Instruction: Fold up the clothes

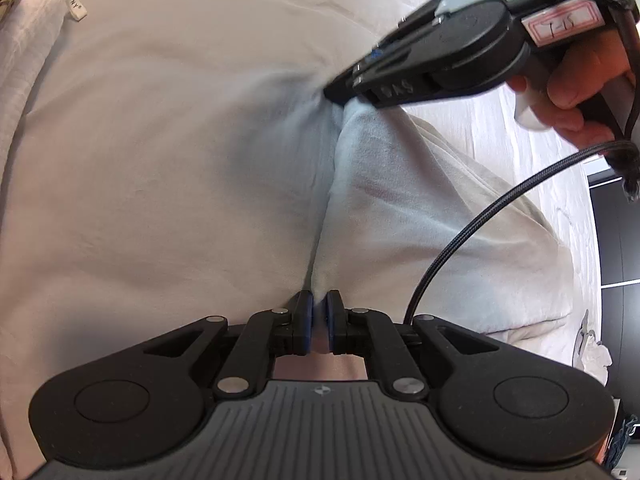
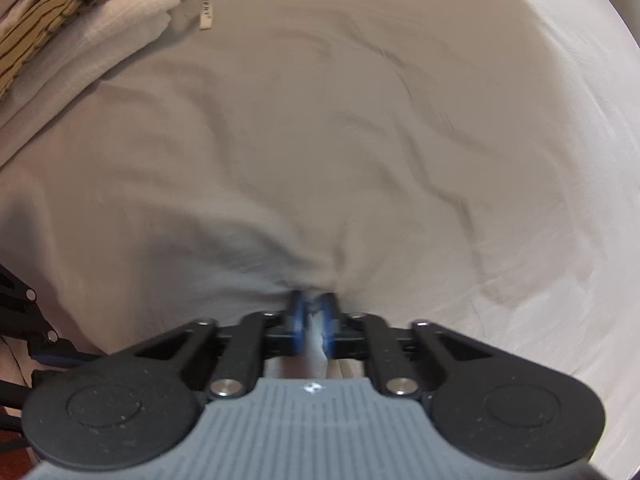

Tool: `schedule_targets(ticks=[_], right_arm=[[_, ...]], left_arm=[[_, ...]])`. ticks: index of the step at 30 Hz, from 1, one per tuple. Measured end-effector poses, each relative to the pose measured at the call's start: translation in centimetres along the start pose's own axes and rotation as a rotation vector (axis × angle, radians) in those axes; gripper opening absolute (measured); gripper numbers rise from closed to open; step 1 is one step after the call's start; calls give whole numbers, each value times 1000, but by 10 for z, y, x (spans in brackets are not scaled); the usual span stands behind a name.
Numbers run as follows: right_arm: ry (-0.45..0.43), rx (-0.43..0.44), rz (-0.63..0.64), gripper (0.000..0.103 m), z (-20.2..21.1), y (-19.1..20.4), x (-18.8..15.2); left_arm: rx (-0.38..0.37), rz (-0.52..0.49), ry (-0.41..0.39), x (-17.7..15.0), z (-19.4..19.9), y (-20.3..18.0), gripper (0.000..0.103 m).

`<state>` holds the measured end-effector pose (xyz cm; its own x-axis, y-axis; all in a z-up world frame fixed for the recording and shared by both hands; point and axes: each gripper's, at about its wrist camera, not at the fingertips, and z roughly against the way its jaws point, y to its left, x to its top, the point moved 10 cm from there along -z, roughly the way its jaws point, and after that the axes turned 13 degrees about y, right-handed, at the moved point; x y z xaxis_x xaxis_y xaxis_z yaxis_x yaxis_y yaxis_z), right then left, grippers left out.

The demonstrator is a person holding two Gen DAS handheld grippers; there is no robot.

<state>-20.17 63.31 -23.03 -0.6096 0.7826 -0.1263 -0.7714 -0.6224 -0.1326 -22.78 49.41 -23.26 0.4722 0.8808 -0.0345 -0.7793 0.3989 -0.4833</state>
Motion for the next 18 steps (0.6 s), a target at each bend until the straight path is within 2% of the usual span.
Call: schedule_targets(ticks=[2, 10, 11, 12, 18], right_arm=[[-22, -18, -17, 0, 7, -6, 2], [-64, -38, -114, 0, 29, -36, 0], [-52, -30, -93, 0, 28, -31, -9], [-44, -36, -73, 7, 27, -31, -17], [-6, -7, -14, 7, 21, -16, -60]], left_arm=[[13, -16, 4, -2, 1, -1, 7], [13, -10, 6, -5, 3, 0, 7], [15, -13, 5, -11, 3, 7, 7], [12, -11, 5, -12, 3, 8, 7], [16, -12, 5, -12, 4, 8, 7]])
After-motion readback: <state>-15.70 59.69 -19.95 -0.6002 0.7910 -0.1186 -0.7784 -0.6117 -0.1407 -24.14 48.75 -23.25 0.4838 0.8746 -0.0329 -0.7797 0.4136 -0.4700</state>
